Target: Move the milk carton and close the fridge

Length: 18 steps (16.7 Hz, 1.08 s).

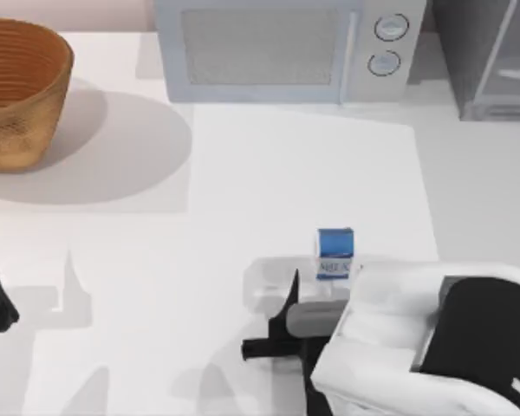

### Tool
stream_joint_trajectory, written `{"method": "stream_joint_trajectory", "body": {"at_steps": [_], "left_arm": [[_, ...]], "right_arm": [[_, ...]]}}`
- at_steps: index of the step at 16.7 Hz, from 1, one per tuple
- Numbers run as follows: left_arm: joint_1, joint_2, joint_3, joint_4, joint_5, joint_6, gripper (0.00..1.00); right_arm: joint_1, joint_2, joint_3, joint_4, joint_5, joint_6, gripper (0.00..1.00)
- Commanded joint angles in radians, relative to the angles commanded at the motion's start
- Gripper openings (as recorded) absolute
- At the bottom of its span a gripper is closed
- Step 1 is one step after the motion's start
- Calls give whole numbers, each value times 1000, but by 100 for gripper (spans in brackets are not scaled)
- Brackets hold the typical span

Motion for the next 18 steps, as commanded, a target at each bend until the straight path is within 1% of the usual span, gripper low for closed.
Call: {"method": "stream_joint_trajectory", "body": {"at_steps": [4,11,18], "left_arm": [[0,0,0,0,0,0,100],[0,0,0,0,0,0,100],[0,0,0,0,0,0,100]], "right_arm": [[-4,-68,6,-22,-1,-15,100],[-18,-174,-5,-120,-16,-20,100],[-42,-226,-6,-172,-41,-18,100]]}}
